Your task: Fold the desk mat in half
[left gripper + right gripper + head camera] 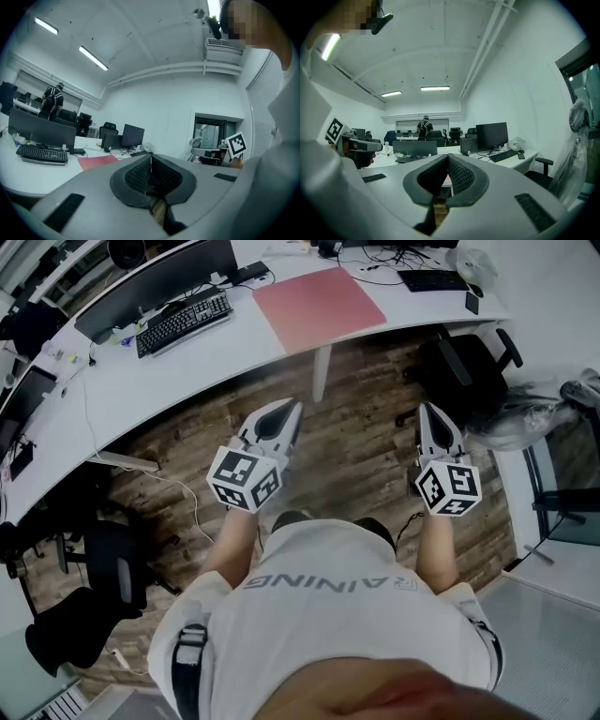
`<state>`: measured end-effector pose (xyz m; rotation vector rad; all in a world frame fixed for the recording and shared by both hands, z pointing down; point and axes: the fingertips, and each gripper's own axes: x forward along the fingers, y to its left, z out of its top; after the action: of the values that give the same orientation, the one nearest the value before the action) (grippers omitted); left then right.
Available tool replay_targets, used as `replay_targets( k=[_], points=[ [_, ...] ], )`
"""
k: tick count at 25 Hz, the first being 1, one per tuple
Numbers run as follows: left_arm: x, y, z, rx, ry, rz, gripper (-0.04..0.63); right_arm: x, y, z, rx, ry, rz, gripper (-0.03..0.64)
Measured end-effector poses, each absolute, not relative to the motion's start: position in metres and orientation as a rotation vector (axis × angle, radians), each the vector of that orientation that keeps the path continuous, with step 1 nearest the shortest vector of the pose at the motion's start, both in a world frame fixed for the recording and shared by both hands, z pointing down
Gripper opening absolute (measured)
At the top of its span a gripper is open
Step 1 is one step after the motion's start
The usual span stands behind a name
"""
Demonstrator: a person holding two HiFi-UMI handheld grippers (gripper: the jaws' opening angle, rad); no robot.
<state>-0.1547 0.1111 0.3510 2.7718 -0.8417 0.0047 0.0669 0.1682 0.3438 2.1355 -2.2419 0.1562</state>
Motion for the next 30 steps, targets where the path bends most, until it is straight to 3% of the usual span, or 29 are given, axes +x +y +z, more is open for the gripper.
replay_targets(
  k=[14, 30],
  points=[
    [-0.134, 0.067, 0.355, 2.703, -1.011, 0.005, 0.032, 0.091, 0.096, 0.363, 1.967, -2.361, 0.199, 0.023],
    [-0.024, 0.009, 0.34, 2.641, -1.245, -0.002, 0.032, 0.197, -0.013, 0.365, 1.762, -2.53, 0.204, 0.025]
  ],
)
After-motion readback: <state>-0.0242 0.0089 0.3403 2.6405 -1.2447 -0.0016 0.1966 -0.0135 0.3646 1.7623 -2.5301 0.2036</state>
